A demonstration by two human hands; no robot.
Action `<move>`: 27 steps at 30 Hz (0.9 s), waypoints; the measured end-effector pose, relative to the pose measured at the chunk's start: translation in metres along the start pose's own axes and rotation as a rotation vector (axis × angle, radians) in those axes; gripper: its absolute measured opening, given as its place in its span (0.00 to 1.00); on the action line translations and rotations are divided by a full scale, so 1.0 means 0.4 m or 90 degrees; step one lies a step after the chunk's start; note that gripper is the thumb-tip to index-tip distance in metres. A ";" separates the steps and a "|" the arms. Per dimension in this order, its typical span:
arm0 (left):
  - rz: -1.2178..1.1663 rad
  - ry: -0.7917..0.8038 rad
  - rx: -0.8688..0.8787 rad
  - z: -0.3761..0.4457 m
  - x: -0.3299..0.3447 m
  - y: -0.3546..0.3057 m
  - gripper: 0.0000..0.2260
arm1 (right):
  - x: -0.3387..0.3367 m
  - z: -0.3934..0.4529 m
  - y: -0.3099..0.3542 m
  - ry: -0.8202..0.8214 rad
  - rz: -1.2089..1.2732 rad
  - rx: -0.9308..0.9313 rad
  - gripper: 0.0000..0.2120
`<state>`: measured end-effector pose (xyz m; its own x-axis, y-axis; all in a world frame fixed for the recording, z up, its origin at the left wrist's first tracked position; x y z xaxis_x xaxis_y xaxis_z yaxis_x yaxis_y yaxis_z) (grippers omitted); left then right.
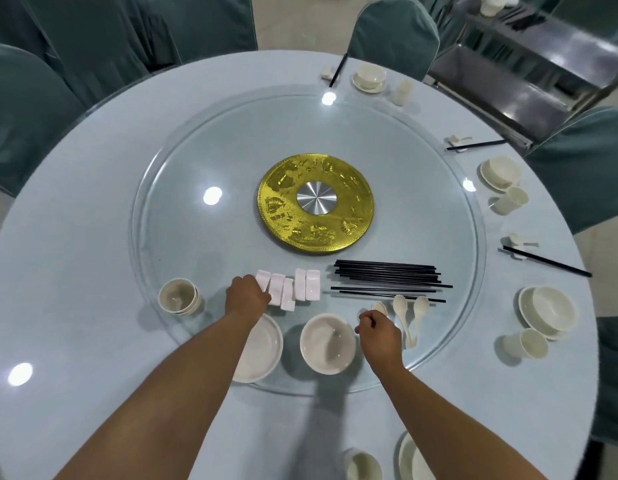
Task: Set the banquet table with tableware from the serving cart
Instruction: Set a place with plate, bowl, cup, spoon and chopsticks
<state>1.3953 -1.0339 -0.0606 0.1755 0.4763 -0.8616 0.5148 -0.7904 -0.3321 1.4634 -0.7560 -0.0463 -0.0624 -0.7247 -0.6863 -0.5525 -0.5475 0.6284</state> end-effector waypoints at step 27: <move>-0.643 0.456 -0.189 -0.586 0.010 -0.350 0.04 | -0.301 -0.273 -0.051 -0.068 0.087 -0.169 0.16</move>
<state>1.5205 -0.8310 0.0727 -0.0390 0.9874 0.1531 0.8348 0.1164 -0.5381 1.5730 -0.7034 0.0635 -0.2168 -0.7588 -0.6142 -0.2973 -0.5480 0.7819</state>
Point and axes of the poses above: each hand's wrist, its own z-axis towards the middle knuckle, its own x-axis out of the palm, y = z × x, the point moved 2 cm from there along z, towards the middle knuckle, and after that the axes turned 6 degrees about -y, right-handed, at the moved point
